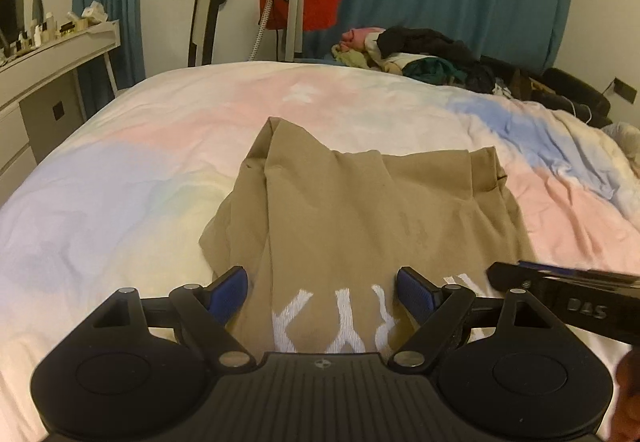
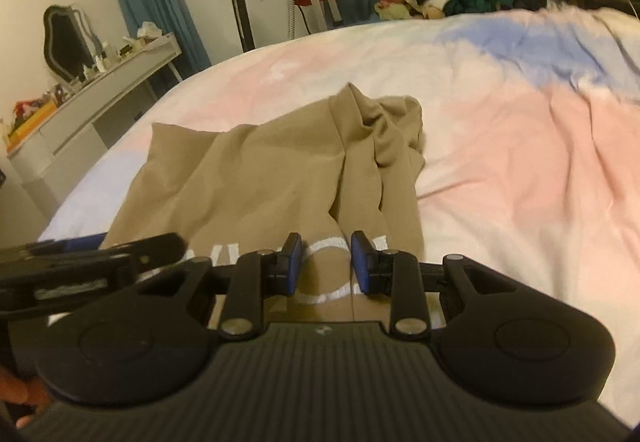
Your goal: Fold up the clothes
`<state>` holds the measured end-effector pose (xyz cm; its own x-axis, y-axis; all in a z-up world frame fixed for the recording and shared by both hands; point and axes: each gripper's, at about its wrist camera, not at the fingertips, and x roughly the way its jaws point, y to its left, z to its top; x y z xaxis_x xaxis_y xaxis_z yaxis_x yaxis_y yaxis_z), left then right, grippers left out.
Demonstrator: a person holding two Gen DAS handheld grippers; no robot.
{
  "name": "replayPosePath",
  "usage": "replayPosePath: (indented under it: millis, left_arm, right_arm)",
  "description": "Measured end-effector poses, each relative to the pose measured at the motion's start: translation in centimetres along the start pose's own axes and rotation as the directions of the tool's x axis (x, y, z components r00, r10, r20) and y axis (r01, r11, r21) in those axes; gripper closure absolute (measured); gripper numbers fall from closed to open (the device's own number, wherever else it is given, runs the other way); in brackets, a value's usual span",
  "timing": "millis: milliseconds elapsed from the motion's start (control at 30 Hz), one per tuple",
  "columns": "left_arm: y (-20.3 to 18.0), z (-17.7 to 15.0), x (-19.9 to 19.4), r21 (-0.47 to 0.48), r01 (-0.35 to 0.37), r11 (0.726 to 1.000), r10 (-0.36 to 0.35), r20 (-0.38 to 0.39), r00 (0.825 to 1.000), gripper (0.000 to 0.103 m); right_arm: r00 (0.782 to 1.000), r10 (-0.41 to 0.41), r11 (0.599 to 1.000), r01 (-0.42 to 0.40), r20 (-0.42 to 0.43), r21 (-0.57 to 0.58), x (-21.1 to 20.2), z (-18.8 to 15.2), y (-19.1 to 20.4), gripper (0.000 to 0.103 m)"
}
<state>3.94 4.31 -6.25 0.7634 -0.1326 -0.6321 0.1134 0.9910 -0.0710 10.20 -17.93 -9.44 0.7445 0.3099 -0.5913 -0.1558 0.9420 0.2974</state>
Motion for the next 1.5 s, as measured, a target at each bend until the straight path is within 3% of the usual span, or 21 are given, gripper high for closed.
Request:
replayPosePath:
  millis: [133,233,367,467,600,800,1000,1167,1333,1500]
  left_arm:
    - [0.2,-0.1,-2.1,-0.004,0.033,0.999,-0.033,0.015,0.999,0.019]
    - [0.3,-0.4,-3.7,-0.024,0.110,0.994,-0.110,-0.007,0.994,0.019]
    - [0.7,-1.4,-4.8,-0.102,0.260,0.960,-0.269,-0.080,0.960,0.019]
    - [0.6,-2.4,-3.7,-0.162,0.311,0.936,-0.335,-0.150,0.930,0.018]
    - [1.5,-3.3,0.0,-0.265,0.251,0.931,-0.313,-0.226,0.922,0.019]
    - [5.4,-3.7,3.0,-0.531,0.193,0.825,-0.324,-0.164,0.932,0.019]
    - [5.6,-3.6,1.4,-0.527,0.203,0.825,-0.276,-0.062,0.959,0.033]
    - [6.2,-4.0,1.2,-0.577,0.203,0.791,-0.304,-0.083,0.949,0.034]
    - [6.1,-5.0,1.5,-0.614,0.172,0.771,-0.346,-0.177,0.921,0.029]
    - [6.7,-5.0,2.7,-0.677,0.154,0.719,-0.340,-0.150,0.928,0.026]
  right_arm:
    - [1.000,0.006,1.000,-0.006,-0.004,0.026,-0.5,0.0,-0.1,0.073]
    - [1.000,0.006,0.999,-0.005,-0.004,0.033,-0.6,0.0,-0.1,0.073]
    - [1.000,0.005,0.999,-0.005,-0.004,0.053,-0.5,0.0,-0.2,0.073]
    - [1.000,0.006,0.997,-0.005,-0.005,0.073,-0.5,0.0,-0.3,0.074]
    - [1.000,0.000,0.996,0.000,-0.002,0.086,-0.5,-0.1,-0.3,0.074]
    - [1.000,-0.007,0.997,0.007,0.005,0.081,-0.5,-0.2,-0.1,0.075]
    - [1.000,-0.008,0.996,0.007,0.011,0.088,-0.5,-0.2,-0.3,0.075]
    - [1.000,-0.005,0.993,0.004,0.005,0.119,-0.4,-0.1,-0.7,0.075]
    - [1.000,0.006,0.988,-0.006,0.002,0.154,-0.4,-0.1,-1.1,0.075]
    - [1.000,0.011,0.985,-0.011,0.002,0.169,-0.2,0.0,-1.3,0.075]
